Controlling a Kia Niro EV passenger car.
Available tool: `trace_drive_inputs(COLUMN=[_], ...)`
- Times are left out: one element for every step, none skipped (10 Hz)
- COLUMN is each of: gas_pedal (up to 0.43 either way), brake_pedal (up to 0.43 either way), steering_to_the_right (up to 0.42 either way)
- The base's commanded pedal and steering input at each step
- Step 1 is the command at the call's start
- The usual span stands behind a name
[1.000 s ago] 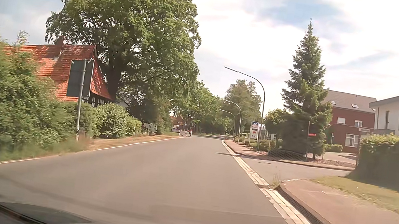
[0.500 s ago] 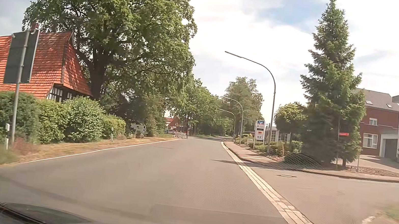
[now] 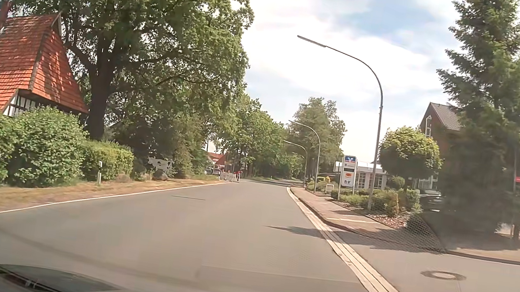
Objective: Follow the waypoints while adhering to traffic rules and regulations
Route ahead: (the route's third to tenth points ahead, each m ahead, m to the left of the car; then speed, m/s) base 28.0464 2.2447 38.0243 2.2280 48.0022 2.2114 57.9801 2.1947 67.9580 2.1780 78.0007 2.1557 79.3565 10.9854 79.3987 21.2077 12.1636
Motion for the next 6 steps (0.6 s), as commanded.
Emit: trace_drive_inputs(gas_pedal=[0.118,0.118,0.118,0.13,0.13,0.13], brake_pedal=[0.0,0.0,0.0,0.0,0.0,0.0], steering_to_the_right=[0.0,0.0,0.0,-0.001,-0.002,-0.002])
